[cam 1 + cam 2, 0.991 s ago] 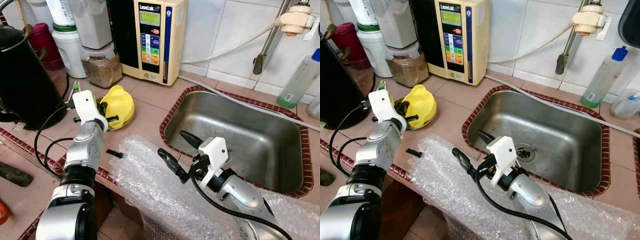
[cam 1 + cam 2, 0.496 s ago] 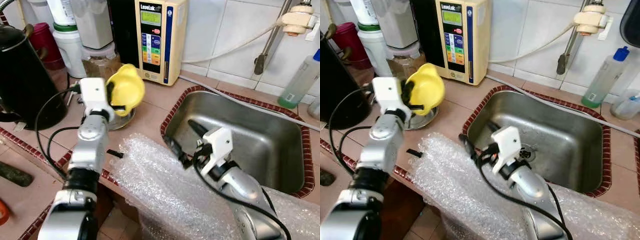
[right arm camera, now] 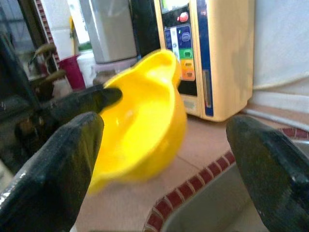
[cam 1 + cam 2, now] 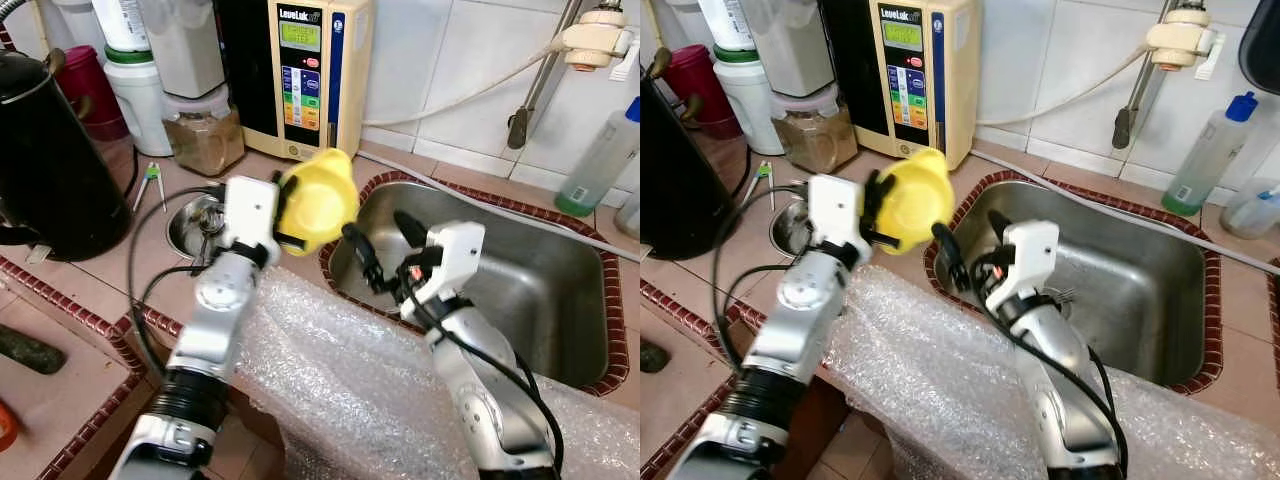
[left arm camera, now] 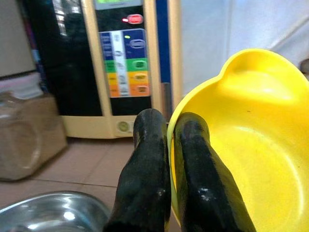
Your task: Kitchen organization
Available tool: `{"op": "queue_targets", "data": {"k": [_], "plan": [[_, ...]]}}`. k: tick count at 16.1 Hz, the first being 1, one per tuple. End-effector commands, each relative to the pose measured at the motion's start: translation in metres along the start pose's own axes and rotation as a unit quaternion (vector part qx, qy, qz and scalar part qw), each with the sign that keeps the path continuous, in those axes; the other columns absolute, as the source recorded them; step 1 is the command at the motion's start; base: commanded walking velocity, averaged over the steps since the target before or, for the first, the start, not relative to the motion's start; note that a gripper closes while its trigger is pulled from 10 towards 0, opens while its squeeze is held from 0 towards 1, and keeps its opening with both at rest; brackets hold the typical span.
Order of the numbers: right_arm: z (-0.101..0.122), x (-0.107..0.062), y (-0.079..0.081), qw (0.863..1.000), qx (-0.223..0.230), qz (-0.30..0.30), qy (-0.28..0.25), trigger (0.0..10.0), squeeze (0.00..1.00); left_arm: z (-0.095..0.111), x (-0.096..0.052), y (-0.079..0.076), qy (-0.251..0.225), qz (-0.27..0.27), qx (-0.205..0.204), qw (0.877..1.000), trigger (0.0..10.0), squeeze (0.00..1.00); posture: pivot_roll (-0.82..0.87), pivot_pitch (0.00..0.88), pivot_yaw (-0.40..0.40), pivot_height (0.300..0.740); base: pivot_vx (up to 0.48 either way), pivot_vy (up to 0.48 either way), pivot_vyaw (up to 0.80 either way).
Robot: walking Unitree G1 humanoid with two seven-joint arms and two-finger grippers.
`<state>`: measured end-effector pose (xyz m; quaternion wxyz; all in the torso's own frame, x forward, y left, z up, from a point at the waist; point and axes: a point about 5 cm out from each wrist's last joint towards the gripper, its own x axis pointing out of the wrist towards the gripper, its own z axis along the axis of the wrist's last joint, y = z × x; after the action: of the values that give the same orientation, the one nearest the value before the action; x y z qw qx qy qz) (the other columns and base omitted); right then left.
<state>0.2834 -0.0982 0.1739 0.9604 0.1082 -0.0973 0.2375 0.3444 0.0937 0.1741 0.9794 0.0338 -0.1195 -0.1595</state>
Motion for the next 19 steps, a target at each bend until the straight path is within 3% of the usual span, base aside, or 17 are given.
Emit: {"op": "queue_targets", "data": {"k": [1,4,5,6,11,15,19], "plan": [[-0.006,0.004,-0.002,1.0,0.009,-0.014,0.015,10.0,0.0,0.007,0.0,-0.007,-0.018,-0.023,0.007,1.0,0.0,0.0,0.0,0.023,0.03,0.74,0.0,0.0,0.0],[-0.009,0.009,-0.003,0.999,0.023,-0.031,0.024,10.0,0.0,0.007,-0.002,-0.011,-0.018,-0.036,0.008,0.999,0.0,0.0,0.0,0.022,0.033,0.74,0.0,0.0,0.0],[-0.013,0.009,-0.006,0.998,0.016,-0.041,0.036,3.4,0.0,0.007,-0.003,-0.012,-0.018,-0.037,0.006,0.999,0.0,0.0,0.0,0.022,0.033,0.74,0.0,0.0,0.0],[-0.017,0.009,-0.011,0.997,0.015,-0.06,0.049,0.0,0.0,0.008,-0.004,-0.013,-0.022,-0.041,0.005,0.999,0.0,0.0,0.0,0.023,0.034,0.74,0.0,0.0,0.0],[-0.017,0.016,-0.023,0.99,0.059,-0.117,0.053,0.0,0.0,0.013,-0.009,-0.027,-0.045,-0.075,-0.009,0.996,0.0,0.0,0.0,0.026,0.035,0.74,0.0,0.0,0.0],[-0.014,0.031,-0.019,0.988,0.075,-0.124,0.057,0.0,0.0,0.016,-0.01,-0.033,-0.054,-0.093,0.0,0.994,0.0,0.0,0.0,0.025,0.037,0.74,0.0,0.0,0.0],[-0.014,0.036,-0.017,0.987,0.074,-0.125,0.069,0.0,0.0,0.016,-0.01,-0.03,-0.053,-0.087,0.007,0.995,0.0,0.0,0.01,0.026,0.035,0.74,0.0,0.0,0.0]]}}
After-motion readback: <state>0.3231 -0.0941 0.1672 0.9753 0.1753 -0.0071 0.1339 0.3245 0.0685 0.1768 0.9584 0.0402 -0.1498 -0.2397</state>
